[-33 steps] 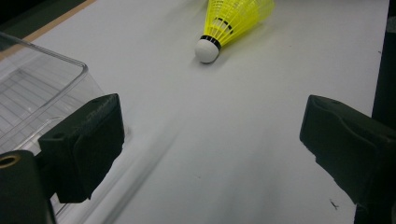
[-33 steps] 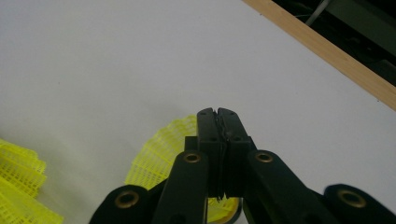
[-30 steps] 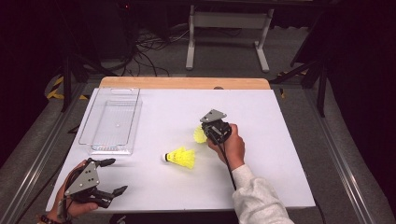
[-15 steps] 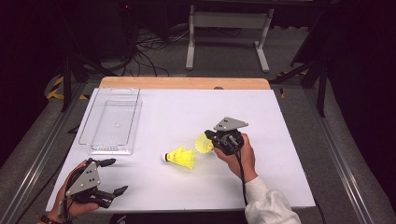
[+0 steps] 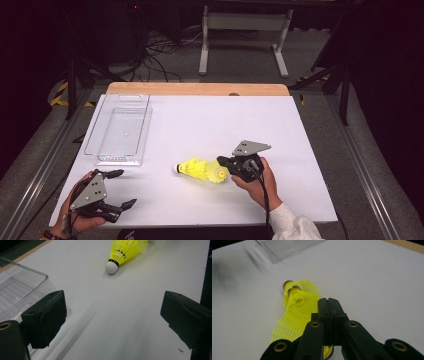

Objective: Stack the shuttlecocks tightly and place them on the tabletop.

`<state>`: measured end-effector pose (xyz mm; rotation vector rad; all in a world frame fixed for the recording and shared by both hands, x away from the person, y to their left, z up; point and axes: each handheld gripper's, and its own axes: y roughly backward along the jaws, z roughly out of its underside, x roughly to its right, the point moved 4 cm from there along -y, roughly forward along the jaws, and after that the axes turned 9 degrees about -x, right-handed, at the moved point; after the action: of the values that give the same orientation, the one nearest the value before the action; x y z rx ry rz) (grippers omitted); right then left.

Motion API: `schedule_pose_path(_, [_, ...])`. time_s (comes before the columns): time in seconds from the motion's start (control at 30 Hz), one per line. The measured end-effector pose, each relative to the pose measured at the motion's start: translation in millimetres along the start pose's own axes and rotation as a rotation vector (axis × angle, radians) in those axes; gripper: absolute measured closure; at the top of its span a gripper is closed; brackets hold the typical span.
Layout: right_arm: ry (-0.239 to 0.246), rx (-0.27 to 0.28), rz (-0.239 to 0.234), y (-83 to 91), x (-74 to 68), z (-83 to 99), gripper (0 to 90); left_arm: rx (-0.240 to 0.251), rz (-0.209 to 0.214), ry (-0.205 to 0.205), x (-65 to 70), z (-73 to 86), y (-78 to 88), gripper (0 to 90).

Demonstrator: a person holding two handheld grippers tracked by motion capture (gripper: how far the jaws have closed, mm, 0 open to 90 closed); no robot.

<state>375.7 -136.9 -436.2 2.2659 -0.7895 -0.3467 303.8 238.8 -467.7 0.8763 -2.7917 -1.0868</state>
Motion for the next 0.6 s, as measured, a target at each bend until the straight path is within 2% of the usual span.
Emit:
schedule_pose_path(0.1, [-0.014, 0.002, 0.000, 1.0, 4.3, 6.4, 89.3, 0.011, 0.000, 0.018, -1.8, 0.6, 1.1, 7.9])
schedule_pose_path(0.17, [-0.031, 0.009, -0.001, 7.5, 12.1, 13.3, 88.7, -0.001, -0.002, 0.006, -0.6, 0.6, 0.5, 7.9])
schedule_pose_path(0.23, [-0.033, 0.010, -0.001, 9.2, 13.7, 15.7, 88.6, 0.002, 0.001, -0.004, 1.5, -0.7, 0.4, 7.8])
schedule_pose_path(0.33, [-0.018, -0.003, 0.023, 14.3, 19.4, 22.9, 88.2, -0.001, 0.000, 0.001, 0.0, -0.3, -0.9, 7.8])
schedule_pose_path(0.4, [-0.025, -0.009, 0.024, 16.3, 22.8, 26.2, 88.1, -0.002, 0.001, 0.003, -0.4, -0.2, -0.8, 7.8])
schedule_pose_path(0.43, [-0.034, -0.016, 0.002, 18.3, 26.5, 30.6, 87.5, -0.003, -0.001, 0.002, -0.4, -0.3, -0.5, 7.8])
schedule_pose_path(0.5, [-0.011, -0.074, 0.003, 18.3, 31.7, 41.5, 85.9, 0.009, 0.002, 0.009, 0.1, -0.8, 0.6, 7.9])
schedule_pose_path(0.6, [-0.011, -0.087, 0.001, 18.0, 35.0, 48.7, 84.9, 0.002, 0.000, 0.004, 0.1, -0.4, 0.1, 7.9])
